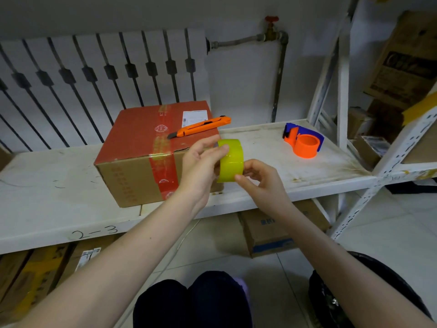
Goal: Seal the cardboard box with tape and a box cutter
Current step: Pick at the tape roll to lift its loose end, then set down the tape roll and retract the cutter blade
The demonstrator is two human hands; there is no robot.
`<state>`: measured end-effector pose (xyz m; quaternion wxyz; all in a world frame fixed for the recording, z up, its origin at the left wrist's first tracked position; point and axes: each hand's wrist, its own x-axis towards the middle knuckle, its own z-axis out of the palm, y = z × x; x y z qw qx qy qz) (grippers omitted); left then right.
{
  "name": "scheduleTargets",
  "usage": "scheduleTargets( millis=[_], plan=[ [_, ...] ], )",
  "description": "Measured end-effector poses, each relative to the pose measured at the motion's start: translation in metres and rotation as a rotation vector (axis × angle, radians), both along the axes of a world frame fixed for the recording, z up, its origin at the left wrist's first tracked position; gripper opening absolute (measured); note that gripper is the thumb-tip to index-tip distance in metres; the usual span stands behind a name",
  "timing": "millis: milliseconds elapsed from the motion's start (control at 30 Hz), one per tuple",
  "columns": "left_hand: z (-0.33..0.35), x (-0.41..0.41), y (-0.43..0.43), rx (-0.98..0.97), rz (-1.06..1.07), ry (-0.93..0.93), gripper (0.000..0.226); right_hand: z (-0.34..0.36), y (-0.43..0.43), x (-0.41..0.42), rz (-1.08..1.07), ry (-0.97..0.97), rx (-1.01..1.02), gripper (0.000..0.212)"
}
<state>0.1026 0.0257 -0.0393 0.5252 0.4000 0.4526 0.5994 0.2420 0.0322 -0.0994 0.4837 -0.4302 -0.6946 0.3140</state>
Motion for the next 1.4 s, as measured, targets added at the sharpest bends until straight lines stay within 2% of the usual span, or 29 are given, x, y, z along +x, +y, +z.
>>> scheduleTargets(
  millis=[67, 167, 267, 333, 433, 600, 667, 733, 800, 833, 967, 1033, 1100, 1200, 1267, 1333, 1400],
  plan=[
    [-0.003, 0.002, 0.007, -0.010, -0.007, -0.007, 0.026, -0.006, 0.003, 0.006, 0.010, 0.005, 0.050, 0.009],
    [-0.006, 0.007, 0.017, 0.024, -0.122, 0.013, 0.034, -0.012, 0.010, 0.015, -0.053, 0.083, 0.099, 0.007],
    [-0.009, 0.012, 0.029, 0.018, -0.162, 0.222, 0.042, -0.018, 0.020, 0.024, -0.115, 0.153, 0.093, 0.008],
    [-0.011, 0.012, 0.037, -0.033, -0.118, 0.377, 0.052, -0.026, 0.031, 0.032, -0.214, 0.131, 0.079, 0.009],
    [-0.012, 0.009, 0.045, -0.018, -0.065, 0.445, 0.042, -0.042, 0.061, 0.049, -0.437, -0.067, 0.064, 0.013],
    [-0.003, -0.004, 0.055, 0.144, -0.009, 0.592, 0.027, -0.049, 0.125, 0.066, -0.645, -0.579, 0.065, 0.027],
    [0.001, -0.013, 0.060, 0.183, 0.027, 0.619, 0.028, -0.050, 0.150, 0.073, -0.657, -0.636, -0.020, 0.029],
    [0.006, -0.023, 0.064, 0.213, 0.059, 0.637, 0.031, -0.051, 0.164, 0.073, -0.666, -0.646, -0.195, 0.033],
    [0.009, -0.034, 0.067, 0.231, 0.103, 0.663, 0.034, -0.051, 0.166, 0.060, -0.648, -0.736, -0.207, 0.045],
    [0.009, -0.040, 0.069, 0.231, 0.136, 0.671, 0.034, -0.048, 0.163, 0.049, -0.632, -0.732, -0.115, 0.047],
    [0.005, -0.064, 0.078, 0.209, 0.293, 0.726, 0.033, -0.009, 0.139, -0.003, -0.534, -0.406, 0.298, 0.036],
    [0.004, -0.075, 0.079, 0.198, 0.350, 0.752, 0.036, 0.017, 0.131, -0.028, -0.447, -0.359, 0.424, 0.030],
    [0.005, -0.084, 0.076, 0.187, 0.386, 0.780, 0.039, 0.037, 0.129, -0.051, -0.283, -0.468, 0.469, 0.034],
    [0.008, -0.095, 0.070, 0.189, 0.410, 0.807, 0.036, 0.056, 0.142, -0.072, -0.110, -0.805, 0.262, 0.052],
    [0.011, -0.102, 0.067, 0.190, 0.414, 0.807, 0.029, 0.065, 0.150, -0.077, -0.086, -0.966, 0.164, 0.041],
    [0.014, -0.107, 0.064, 0.170, 0.419, 0.805, 0.024, 0.072, 0.150, -0.078, -0.103, -1.046, 0.175, 0.031],
    [0.018, -0.110, 0.059, 0.149, 0.408, 0.781, 0.024, 0.076, 0.146, -0.077, -0.110, -1.089, 0.139, 0.034]
  ],
)
